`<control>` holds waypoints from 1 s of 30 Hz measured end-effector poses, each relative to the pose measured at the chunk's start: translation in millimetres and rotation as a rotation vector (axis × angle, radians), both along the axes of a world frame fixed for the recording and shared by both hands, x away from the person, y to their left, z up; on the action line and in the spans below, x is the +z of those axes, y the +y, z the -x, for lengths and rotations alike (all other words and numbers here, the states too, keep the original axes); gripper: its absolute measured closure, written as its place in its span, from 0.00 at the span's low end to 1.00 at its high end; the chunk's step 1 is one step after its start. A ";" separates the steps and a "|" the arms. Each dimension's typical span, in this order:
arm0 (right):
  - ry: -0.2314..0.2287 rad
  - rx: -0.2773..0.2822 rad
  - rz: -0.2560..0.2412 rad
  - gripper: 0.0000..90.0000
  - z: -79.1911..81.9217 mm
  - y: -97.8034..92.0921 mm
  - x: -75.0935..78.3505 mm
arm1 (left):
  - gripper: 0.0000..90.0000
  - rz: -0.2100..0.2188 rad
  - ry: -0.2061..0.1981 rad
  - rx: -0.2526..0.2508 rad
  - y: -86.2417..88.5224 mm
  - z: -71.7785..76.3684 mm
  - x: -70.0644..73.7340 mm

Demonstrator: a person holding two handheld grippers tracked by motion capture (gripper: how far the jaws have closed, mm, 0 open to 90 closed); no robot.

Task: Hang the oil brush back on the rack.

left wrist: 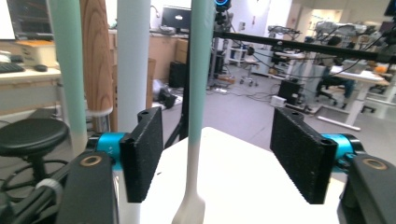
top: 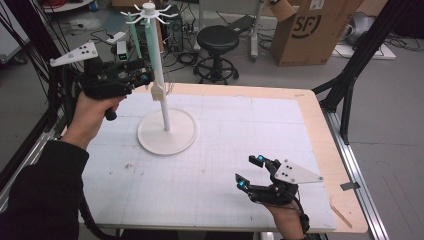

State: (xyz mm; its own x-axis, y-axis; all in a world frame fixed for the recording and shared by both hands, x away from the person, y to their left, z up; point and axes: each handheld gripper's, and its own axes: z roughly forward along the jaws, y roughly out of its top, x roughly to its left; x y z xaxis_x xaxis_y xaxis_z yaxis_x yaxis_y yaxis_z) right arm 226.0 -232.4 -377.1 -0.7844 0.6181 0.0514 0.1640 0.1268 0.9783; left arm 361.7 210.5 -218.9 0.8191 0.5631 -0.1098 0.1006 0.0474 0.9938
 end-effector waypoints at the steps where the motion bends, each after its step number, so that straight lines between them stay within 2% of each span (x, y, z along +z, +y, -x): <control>1: 0.000 -0.003 0.002 0.31 0.2 -0.7 -0.1 | 0.38 -0.004 -0.007 0.006 1.1 4.0 -3.3; 5: 0.001 -0.012 0.002 0.31 0.8 -2.7 -1.2 | 0.31 -0.007 -0.044 0.037 5.2 21.9 -17.4; 8: 0.003 -0.024 0.004 0.31 0.5 -5.2 -2.6 | 0.20 0.006 -0.067 0.067 7.5 36.7 -30.4; 13: -0.012 -0.051 0.001 0.30 -0.1 -11.1 -5.6 | 0.20 0.023 -0.082 0.067 10.7 60.3 -58.7; 20: -0.026 -0.109 0.002 0.23 -1.8 -18.7 -14.1 | 0.20 0.017 -0.126 0.076 15.4 90.1 -87.5; 24: -0.026 -0.126 0.001 0.21 -3.9 -23.4 -20.2 | 0.19 -0.012 -0.146 0.098 16.0 103.3 -106.1; 26: -0.025 -0.128 -0.001 0.20 -4.3 -24.9 -22.1 | 0.19 -0.039 -0.151 0.120 16.1 109.5 -115.6; 30: -0.021 -0.136 0.000 0.20 -3.9 -27.2 -23.8 | 0.19 -0.027 -0.125 0.138 18.3 118.8 -134.5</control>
State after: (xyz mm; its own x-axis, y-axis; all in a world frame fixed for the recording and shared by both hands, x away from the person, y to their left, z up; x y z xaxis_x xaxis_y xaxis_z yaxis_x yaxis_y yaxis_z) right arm 229.9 -259.6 -400.9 -0.6944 0.7187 0.0360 0.1594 0.1048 0.9816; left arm 242.9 228.8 -353.4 0.7401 0.6725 0.0048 -0.0296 0.0255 0.9992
